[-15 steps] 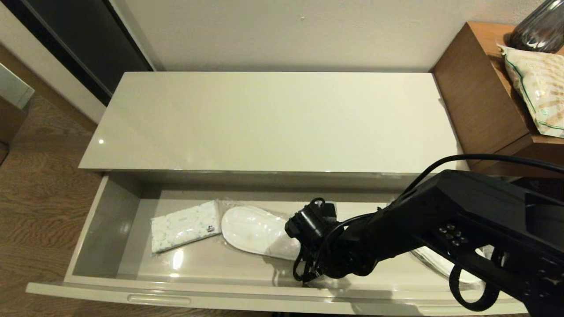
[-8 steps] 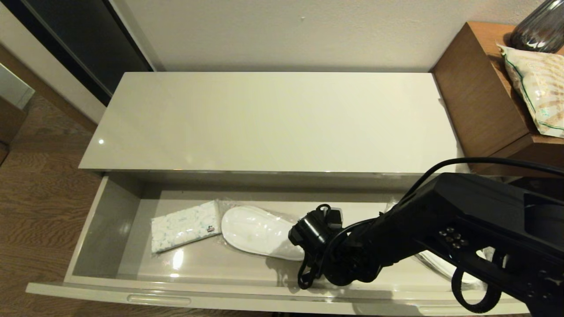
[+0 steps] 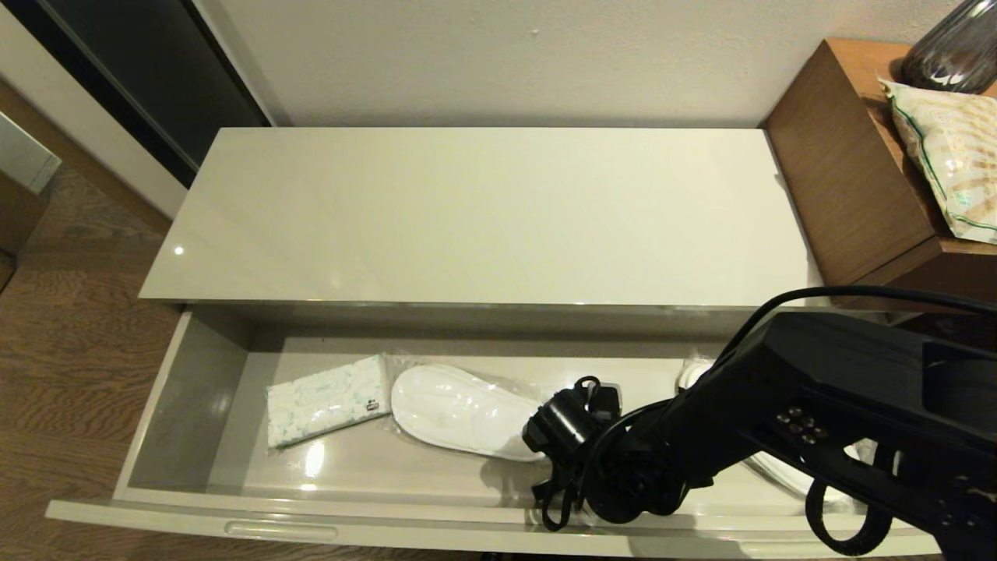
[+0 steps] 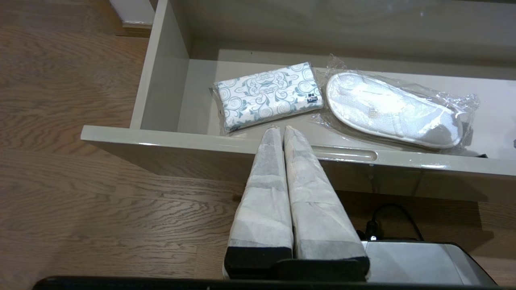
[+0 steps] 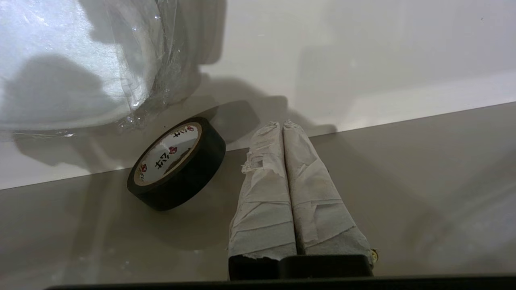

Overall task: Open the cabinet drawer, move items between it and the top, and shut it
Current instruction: Take out the adhesive tape from the drawer

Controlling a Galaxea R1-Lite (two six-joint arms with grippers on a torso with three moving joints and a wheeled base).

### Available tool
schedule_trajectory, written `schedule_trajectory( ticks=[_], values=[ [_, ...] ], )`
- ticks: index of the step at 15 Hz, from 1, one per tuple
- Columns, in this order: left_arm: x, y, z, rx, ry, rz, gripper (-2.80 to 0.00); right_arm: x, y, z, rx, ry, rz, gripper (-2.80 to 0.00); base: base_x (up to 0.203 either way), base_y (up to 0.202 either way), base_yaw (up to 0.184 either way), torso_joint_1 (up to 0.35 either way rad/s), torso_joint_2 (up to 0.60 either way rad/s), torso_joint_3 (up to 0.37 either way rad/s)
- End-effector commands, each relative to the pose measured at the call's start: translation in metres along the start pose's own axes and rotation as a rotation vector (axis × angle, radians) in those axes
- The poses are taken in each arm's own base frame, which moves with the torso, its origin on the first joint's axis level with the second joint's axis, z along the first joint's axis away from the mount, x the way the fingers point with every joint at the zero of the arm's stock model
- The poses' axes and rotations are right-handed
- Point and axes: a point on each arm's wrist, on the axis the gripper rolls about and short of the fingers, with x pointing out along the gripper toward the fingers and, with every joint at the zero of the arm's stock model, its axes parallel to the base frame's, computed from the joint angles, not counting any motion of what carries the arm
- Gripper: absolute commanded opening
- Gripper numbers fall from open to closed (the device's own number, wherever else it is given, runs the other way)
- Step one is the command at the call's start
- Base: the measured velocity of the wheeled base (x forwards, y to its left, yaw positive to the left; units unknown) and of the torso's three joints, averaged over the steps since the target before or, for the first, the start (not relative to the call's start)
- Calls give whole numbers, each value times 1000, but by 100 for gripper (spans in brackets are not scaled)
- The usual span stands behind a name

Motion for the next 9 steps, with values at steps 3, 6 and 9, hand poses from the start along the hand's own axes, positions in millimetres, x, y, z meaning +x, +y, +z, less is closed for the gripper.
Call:
schedule_trajectory(
  ticks=[3,6,9],
  values=[
    [0,0,0,-1,2,1,-280,-5,9,-9,-23,1,20,-280,0,0,0,0,0,0],
    [0,0,0,-1,2,1,-280,-6,12,-15,-39,9,26,-280,0,0,0,0,0,0],
    [0,0,0,-1,0,1,-280,-6,15,-16,-39,7,35,-280,0,0,0,0,0,0]
  ],
)
